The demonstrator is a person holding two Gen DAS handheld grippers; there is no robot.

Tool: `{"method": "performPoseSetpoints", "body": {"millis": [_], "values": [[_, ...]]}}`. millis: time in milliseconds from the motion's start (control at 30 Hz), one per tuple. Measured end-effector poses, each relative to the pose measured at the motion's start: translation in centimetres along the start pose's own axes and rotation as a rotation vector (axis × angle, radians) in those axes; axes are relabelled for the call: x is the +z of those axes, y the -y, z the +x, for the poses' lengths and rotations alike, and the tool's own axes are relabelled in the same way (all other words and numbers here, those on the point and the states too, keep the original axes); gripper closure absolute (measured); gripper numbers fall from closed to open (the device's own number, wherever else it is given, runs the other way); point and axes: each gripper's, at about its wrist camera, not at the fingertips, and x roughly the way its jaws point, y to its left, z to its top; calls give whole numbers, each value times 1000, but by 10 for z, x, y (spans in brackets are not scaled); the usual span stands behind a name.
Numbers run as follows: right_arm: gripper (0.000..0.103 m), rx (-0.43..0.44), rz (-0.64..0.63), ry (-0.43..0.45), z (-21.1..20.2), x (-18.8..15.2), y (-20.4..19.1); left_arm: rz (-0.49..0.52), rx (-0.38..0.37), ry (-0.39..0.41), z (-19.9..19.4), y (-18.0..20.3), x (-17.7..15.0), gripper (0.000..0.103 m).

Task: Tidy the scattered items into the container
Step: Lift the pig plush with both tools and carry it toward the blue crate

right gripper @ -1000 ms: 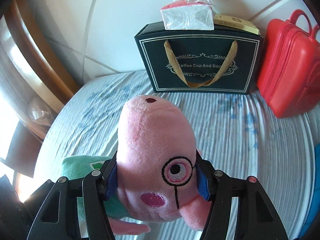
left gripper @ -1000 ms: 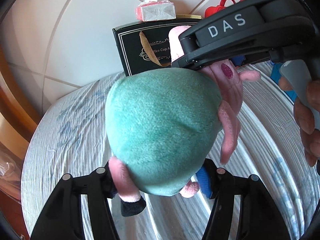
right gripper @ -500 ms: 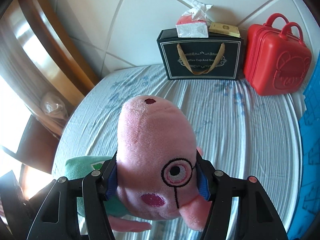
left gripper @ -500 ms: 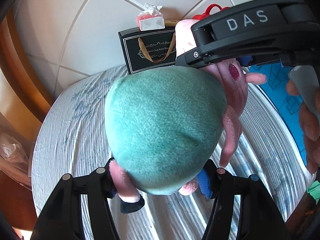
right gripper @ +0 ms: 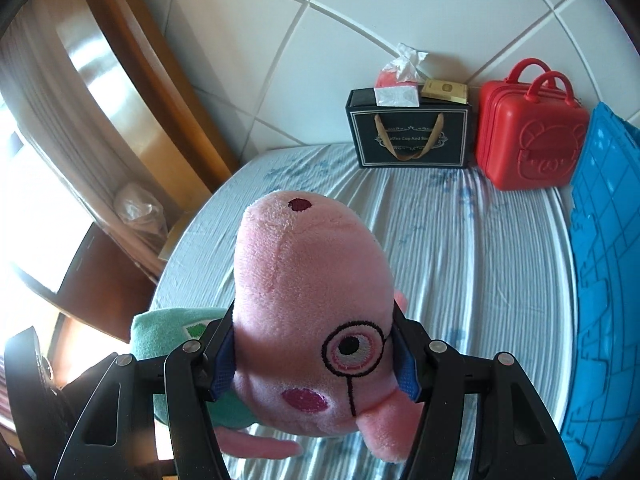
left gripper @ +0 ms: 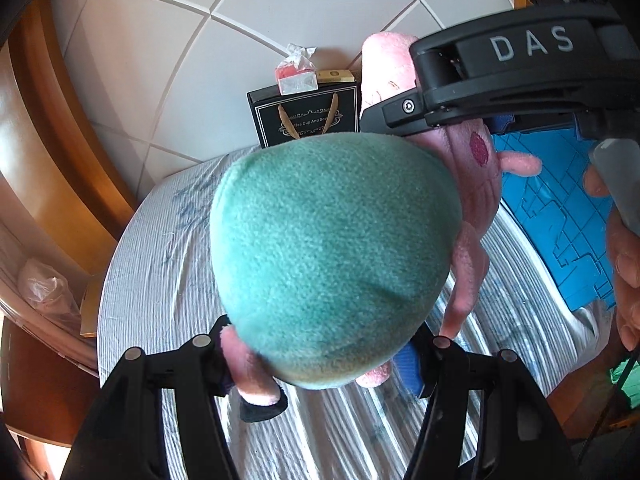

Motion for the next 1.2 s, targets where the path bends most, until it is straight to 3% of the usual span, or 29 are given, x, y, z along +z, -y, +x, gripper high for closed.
{"method": "performPoseSetpoints", "body": {"millis": [367,1200], "values": [[40,9,-27,123,-82,-16,-12,75,59,84,-55,27,8,43],[40,28,11,201,-141,-31,29,108,77,125,-84,79,24,43]]}}
